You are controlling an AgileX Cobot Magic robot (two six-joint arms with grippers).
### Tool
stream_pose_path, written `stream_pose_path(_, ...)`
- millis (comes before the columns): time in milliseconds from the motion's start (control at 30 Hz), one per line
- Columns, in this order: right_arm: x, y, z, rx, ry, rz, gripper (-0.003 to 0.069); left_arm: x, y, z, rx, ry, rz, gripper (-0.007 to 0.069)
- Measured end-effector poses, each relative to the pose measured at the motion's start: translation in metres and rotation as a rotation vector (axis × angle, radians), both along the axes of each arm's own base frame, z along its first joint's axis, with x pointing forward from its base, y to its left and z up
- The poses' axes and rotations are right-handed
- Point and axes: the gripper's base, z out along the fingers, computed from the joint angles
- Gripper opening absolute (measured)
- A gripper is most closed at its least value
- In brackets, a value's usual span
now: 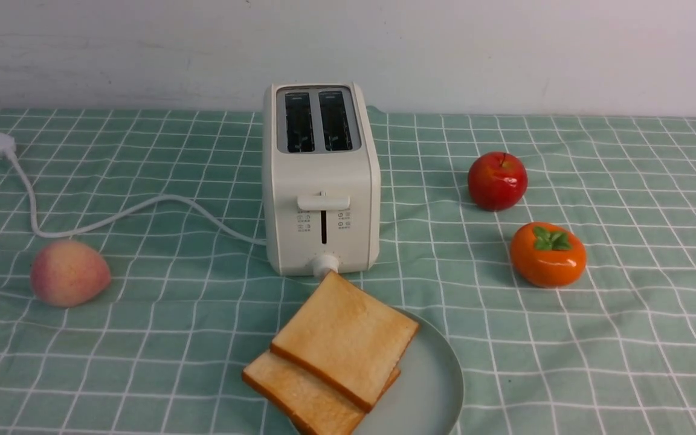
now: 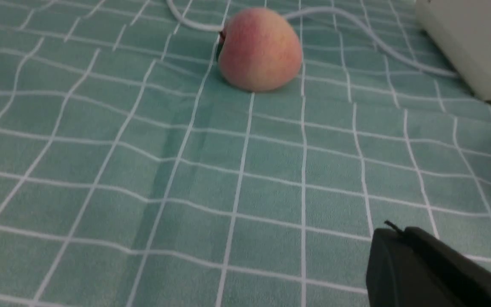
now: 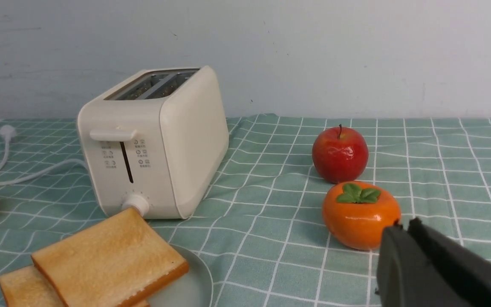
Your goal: Take toasted bread from bread machine on blue coffee table place on plate.
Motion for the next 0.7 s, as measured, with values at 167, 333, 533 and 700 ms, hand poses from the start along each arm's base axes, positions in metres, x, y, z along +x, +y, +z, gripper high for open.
stream_pose_path(167, 0.0000, 0.0000, 0.0000, 0.000, 0.000, 0.000, 0.0022, 0.0000, -0.0004, -0.0004, -0.010, 0.000, -0.001, -0.0011)
stream_pose_path(333, 0.0000, 0.0000, 0.0000, 0.000, 0.000, 0.000, 0.0022, 0.0001, -0.0001, -0.0003, -0.011, -0.001, 0.005, -0.0006)
stream_pose_path(533, 0.0000, 0.0000, 0.0000, 0.000, 0.000, 0.000, 0.0029, 0.0001, -0.0013, -0.0002, -0.011, -0.001, -0.019, -0.0001)
stream_pose_path(700, 0.0000, 0.0000, 0.0000, 0.000, 0.000, 0.000, 0.0034, 0.0001, -0.0015, -0.0001, -0.011, -0.003, -0.022, 0.0001)
